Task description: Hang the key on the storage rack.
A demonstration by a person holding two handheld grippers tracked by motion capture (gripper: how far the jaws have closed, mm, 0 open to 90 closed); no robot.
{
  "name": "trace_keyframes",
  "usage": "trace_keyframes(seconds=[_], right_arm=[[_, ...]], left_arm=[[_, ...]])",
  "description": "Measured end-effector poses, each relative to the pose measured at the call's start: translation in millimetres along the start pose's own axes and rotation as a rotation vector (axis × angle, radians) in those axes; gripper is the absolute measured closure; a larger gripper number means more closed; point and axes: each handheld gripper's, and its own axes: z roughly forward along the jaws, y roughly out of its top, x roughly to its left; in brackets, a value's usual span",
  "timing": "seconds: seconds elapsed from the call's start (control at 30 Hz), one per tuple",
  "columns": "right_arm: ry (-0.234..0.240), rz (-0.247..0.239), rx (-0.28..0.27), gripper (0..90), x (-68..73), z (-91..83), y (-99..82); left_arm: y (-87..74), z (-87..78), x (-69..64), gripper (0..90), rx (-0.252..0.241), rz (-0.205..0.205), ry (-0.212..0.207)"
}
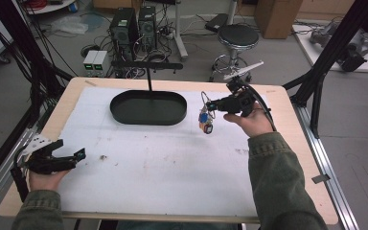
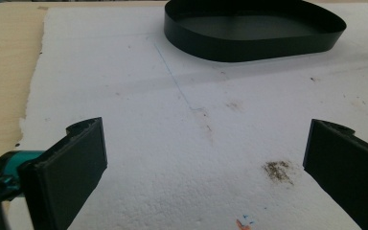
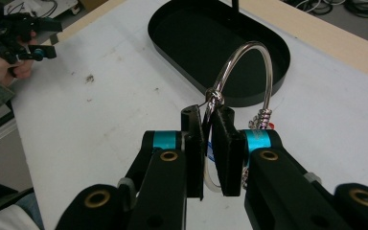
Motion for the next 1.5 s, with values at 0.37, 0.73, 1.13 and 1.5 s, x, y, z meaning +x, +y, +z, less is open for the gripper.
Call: trace_keyframes(seconds=[0.37, 0.73, 1.13, 1.5], right_arm=[[0.06, -0.014, 0.013, 83.7, -1.9, 18.6, 28.0], [0.106, -0.022, 0.036, 83.7, -5.1, 44.7, 46.4], [0.13, -0.01, 0.051, 83.7, -12.4, 65.6, 59.0], [0.161, -0.008, 0.056, 83.6, -19.7, 83.7, 77.5]], left_arm=[[-0.1, 0.6, 0.9, 1.7, -0.001, 0.001, -0.003], [0.2, 0.7, 2.4, 1.7, -0.009, -0.007, -0.002], [-0.2, -0.2, 2.5, 1.7, -0.006, -0.008, -0.001], [0.0, 0.0, 5.0, 1.7, -0.019, -0.022, 0.002]])
